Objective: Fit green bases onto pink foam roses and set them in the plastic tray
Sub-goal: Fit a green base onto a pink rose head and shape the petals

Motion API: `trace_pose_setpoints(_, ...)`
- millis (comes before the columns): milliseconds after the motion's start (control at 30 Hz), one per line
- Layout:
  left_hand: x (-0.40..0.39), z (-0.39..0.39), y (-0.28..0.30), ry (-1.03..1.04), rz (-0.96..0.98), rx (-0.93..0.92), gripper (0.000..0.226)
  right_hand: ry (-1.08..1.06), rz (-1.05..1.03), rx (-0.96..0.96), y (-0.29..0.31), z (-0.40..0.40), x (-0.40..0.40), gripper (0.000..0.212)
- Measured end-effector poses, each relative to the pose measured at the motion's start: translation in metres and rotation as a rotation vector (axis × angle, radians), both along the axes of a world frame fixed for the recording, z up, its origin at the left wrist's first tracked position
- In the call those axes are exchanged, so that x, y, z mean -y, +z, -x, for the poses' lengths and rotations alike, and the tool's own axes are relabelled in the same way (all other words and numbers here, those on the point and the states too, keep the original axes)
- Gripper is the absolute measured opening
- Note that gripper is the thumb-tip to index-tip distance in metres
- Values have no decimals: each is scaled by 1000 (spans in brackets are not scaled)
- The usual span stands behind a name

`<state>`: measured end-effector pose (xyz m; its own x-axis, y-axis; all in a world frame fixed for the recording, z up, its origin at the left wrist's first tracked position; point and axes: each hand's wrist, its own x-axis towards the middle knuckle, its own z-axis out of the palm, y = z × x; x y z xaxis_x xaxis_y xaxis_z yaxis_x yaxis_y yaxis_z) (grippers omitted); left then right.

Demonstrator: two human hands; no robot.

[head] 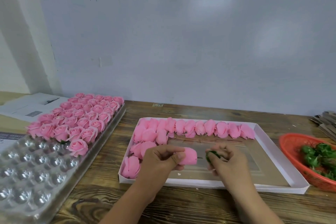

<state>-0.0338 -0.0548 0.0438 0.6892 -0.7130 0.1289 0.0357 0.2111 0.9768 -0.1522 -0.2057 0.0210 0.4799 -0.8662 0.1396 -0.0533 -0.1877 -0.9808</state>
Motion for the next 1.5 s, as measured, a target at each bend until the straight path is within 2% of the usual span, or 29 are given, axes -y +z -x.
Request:
trace_pose_setpoints(100, 0, 2, 1, -8, 10, 26, 13, -28, 181, -165, 2, -2, -6, 18)
trace_pose_setpoints(267, 1, 4, 2, -6, 3, 68, 18, 43, 285, -214, 1, -2, -19, 13)
trace_pose_setpoints(367, 2, 2, 0, 29, -5, 80, 30, 44, 258, -156, 1, -2, -21, 14)
trace_pose_setpoints(467, 2, 0, -1, 53, -7, 78, 31, 63, 167, -87, 1, -2, -23, 21)
trace_pose_setpoints(600, 3, 0, -1, 67, 3, 61, 28, 139, 20, 16, 2, -1, -25, 31)
trace_pose_setpoints(733, 3, -1, -2, 75, 14, 47, 26, 202, -10, 95, 3, 0, -24, 34)
trace_pose_setpoints(833, 3, -1, -2, 81, 16, 24, 16, 245, -35, 162, 3, 1, -24, 29)
trace_pose_setpoints(900, 2, 0, -2, 81, 25, 7, 12, 267, -28, 179, 3, 1, -25, 28)
trace_pose_setpoints(1033, 3, 0, -2, 70, 17, 13, 21, 263, 31, 160, 0, 1, -24, 29)
trace_pose_setpoints(1133, 2, 1, -1, 60, 24, 4, 14, 251, 48, 158, -2, 0, -23, 32)
trace_pose_setpoints(1433, 1, -3, -2, 20, 24, -108, 14, 294, 86, 181, -1, 1, -22, 44)
trace_pose_setpoints(1500, 0, -2, -1, 13, 20, -112, 13, 283, 63, 198, -1, 0, -21, 37)
